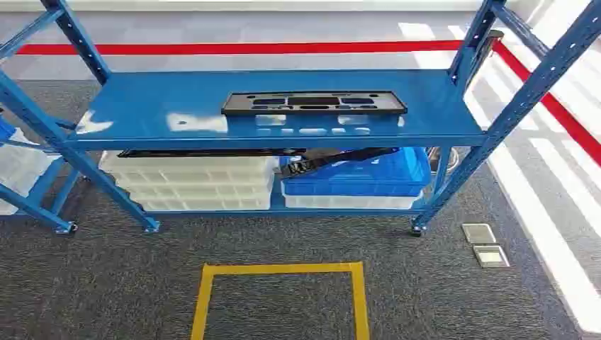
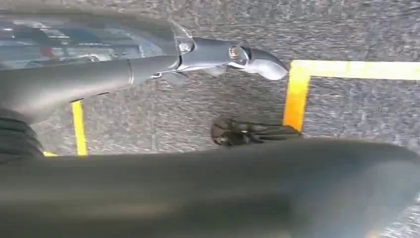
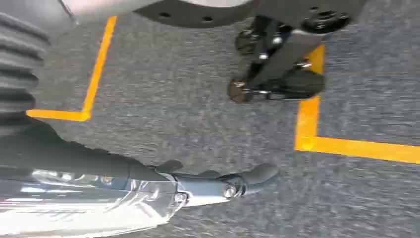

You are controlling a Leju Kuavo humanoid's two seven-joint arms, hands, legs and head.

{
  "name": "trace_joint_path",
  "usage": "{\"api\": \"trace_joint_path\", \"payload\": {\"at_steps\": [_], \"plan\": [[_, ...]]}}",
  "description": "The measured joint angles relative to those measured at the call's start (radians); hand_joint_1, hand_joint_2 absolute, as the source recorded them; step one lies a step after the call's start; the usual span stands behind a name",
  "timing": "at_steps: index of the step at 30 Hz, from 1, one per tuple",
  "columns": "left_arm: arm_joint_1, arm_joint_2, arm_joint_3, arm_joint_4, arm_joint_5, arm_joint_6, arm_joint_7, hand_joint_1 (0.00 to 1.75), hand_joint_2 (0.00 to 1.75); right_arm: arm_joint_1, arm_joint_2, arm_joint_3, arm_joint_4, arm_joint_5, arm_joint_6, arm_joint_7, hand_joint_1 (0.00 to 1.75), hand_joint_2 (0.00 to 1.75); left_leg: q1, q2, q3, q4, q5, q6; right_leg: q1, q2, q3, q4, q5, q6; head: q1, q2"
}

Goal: Take the parts from the cabinet and place them on the table.

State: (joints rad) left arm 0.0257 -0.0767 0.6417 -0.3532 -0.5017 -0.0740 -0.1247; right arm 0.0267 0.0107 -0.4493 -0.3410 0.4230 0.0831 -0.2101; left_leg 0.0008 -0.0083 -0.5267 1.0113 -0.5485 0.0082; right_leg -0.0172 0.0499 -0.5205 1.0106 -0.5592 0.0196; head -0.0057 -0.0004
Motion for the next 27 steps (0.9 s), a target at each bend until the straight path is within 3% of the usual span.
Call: {"api": "trace_joint_path", "payload": {"at_steps": [1, 2, 6, 7, 15, 19, 20, 21, 22, 23, 25, 26, 27], "plan": [[-0.004, -0.004, 0.021, 0.001, -0.015, -0.001, -0.003, 0.0, 0.0, -0.006, 0.002, -0.012, -0.001, 0.009, 0.008, -0.016, 0.0, 0.0, 0.0, 0.0, 0.0, 0.0, 0.0, 0.0, 0.0, 0.0, 0.0, 0.0, 0.0, 0.0, 0.0, 0.0], [-0.008, -0.008, 0.047, 0.005, -0.032, -0.003, -0.01, 0.0, 0.0, -0.012, 0.003, -0.022, -0.003, 0.017, 0.018, -0.035, 0.0, 1.75, 0.0, 0.0, 0.0, 0.0, 0.0, 0.0, 0.0, 0.0, 0.0, 0.0, 0.0, 0.0, 0.0, 0.0], [-0.026, -0.021, 0.145, 0.017, -0.094, -0.011, -0.028, 0.0, 0.0, -0.037, 0.01, -0.043, -0.032, 0.026, 0.062, -0.11, 0.0, 1.75, -0.001, 0.0, 0.0, 0.001, 0.0, 0.0, -0.002, 0.0, 0.0, 0.0, 0.001, 0.001, 0.0, 0.0], [-0.031, -0.024, 0.17, 0.019, -0.11, -0.015, -0.034, 0.0, 0.0, -0.043, 0.012, -0.046, -0.047, 0.023, 0.073, -0.129, 0.0, 0.0, -0.001, 0.0, 0.0, 0.001, 0.0, 0.0, -0.003, 0.0, 0.0, 0.0, 0.001, 0.001, 0.0, 0.0], [-0.06, -0.045, 0.347, 0.042, -0.204, -0.034, -0.06, 0.0, 0.0, -0.06, 0.034, -0.045, -0.219, -0.031, 0.144, -0.24, 0.0, 0.0, -0.006, -0.001, -0.001, 0.005, -0.001, 0.002, -0.008, 0.0, 0.0, 0.0, 0.003, 0.005, 0.0, 0.0], [-0.073, -0.053, 0.418, 0.05, -0.232, -0.044, -0.069, 0.0, 0.0, -0.056, 0.048, -0.024, -0.339, -0.059, 0.175, -0.276, 0.0, 0.0, -0.012, -0.001, -0.003, 0.009, -0.001, 0.015, -0.013, 0.001, 0.0, -0.004, 0.006, 0.017, 0.0, 0.0], [-0.077, -0.056, 0.433, 0.052, -0.236, -0.047, -0.071, 0.0, 0.0, -0.053, 0.05, -0.018, -0.373, -0.067, 0.181, -0.283, 0.0, 0.0, -0.012, -0.001, -0.002, 0.004, 0.002, 0.02, -0.013, 0.002, 0.0, -0.008, 0.009, 0.021, 0.0, 0.0], [-0.081, -0.059, 0.451, 0.055, -0.243, -0.05, -0.071, 0.0, 0.0, -0.05, 0.051, -0.011, -0.409, -0.075, 0.187, -0.285, 0.0, 0.0, -0.002, 0.004, 0.003, -0.014, 0.015, 0.034, -0.012, -0.004, 0.002, -0.003, 0.001, 0.023, 0.0, 0.0], [-0.085, -0.064, 0.465, 0.058, -0.244, -0.053, -0.073, 0.0, 0.0, -0.048, 0.052, -0.002, -0.438, -0.082, 0.191, -0.287, 0.0, 0.0, -0.002, 0.008, 0.005, -0.02, 0.019, 0.04, -0.009, -0.024, -0.008, 0.019, -0.017, 0.021, 0.0, 0.0], [-0.086, -0.066, 0.48, 0.058, -0.249, -0.054, -0.073, 0.0, 0.0, -0.047, 0.053, 0.006, -0.471, -0.09, 0.197, -0.288, 0.0, 0.0, -0.002, 0.01, 0.002, -0.02, 0.021, 0.042, -0.009, -0.034, -0.038, 0.078, -0.056, 0.02, 0.0, 0.0], [-0.085, -0.074, 0.508, 0.066, -0.256, -0.058, -0.074, 0.0, 0.0, -0.038, 0.055, 0.026, -0.533, -0.104, 0.203, -0.291, 0.0, 0.0, -0.002, 0.017, 0.001, -0.019, 0.02, 0.042, -0.009, -0.037, -0.115, 0.243, -0.129, 0.021, 0.0, 0.0], [-0.086, -0.076, 0.52, 0.068, -0.257, -0.061, -0.075, 0.0, 0.0, -0.03, 0.056, 0.038, -0.568, -0.111, 0.207, -0.292, 0.0, 0.0, -0.002, 0.019, 0.001, -0.019, 0.02, 0.042, -0.009, -0.037, -0.145, 0.303, -0.141, 0.024, 0.0, 0.0], [-0.086, -0.079, 0.533, 0.072, -0.26, -0.062, -0.075, 0.0, 0.0, -0.023, 0.058, 0.05, -0.599, -0.118, 0.211, -0.292, 0.0, 0.0, -0.002, 0.019, 0.002, -0.019, 0.019, 0.041, -0.01, -0.039, -0.15, 0.307, -0.127, 0.027, 0.0, 0.0]]}}
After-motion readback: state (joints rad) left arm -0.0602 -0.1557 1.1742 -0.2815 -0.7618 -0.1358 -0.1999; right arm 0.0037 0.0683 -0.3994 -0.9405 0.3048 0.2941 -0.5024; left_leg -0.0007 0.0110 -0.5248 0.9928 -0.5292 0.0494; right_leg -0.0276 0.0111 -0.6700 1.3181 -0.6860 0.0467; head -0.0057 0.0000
